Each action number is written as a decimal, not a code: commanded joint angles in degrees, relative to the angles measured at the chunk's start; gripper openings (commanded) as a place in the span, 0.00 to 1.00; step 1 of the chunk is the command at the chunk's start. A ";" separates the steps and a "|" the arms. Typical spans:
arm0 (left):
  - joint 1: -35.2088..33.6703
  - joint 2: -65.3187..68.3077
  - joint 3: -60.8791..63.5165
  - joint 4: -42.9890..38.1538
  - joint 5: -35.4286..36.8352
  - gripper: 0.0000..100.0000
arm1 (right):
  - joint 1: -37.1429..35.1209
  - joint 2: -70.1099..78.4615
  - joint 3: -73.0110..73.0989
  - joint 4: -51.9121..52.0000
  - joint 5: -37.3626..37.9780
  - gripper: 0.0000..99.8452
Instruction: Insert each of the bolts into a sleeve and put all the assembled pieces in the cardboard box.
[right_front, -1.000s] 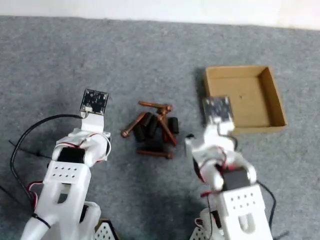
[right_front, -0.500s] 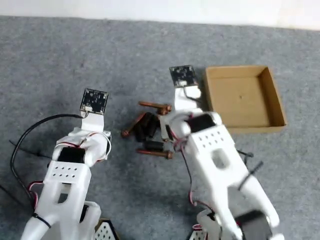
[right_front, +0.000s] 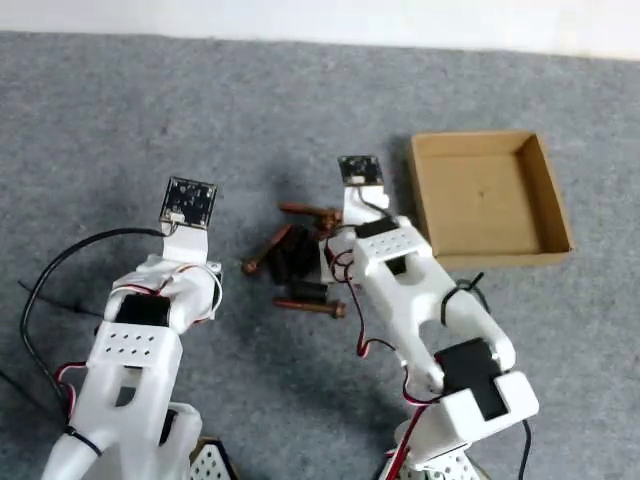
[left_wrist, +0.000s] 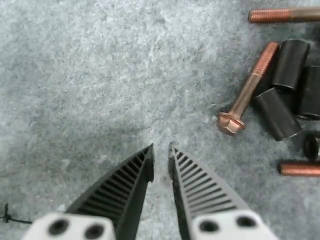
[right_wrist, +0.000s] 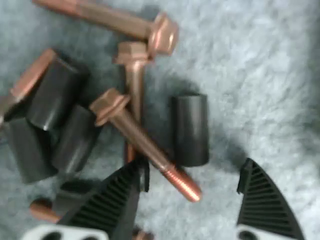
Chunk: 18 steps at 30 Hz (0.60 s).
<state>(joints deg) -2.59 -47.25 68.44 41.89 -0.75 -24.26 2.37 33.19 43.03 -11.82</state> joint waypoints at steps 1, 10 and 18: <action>-0.92 -1.19 -0.48 -0.88 0.35 0.07 | 1.80 -0.66 -3.12 -3.91 -0.26 0.27; -0.92 -1.19 -0.48 -0.97 0.26 0.07 | 2.15 -0.92 -7.69 -4.00 -0.09 0.27; -0.92 -1.19 -0.48 -0.97 0.18 0.07 | 4.62 -0.75 -11.38 0.84 0.00 0.27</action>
<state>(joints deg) -2.59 -47.25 68.44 41.89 -0.75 -21.01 2.46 25.27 42.15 -11.82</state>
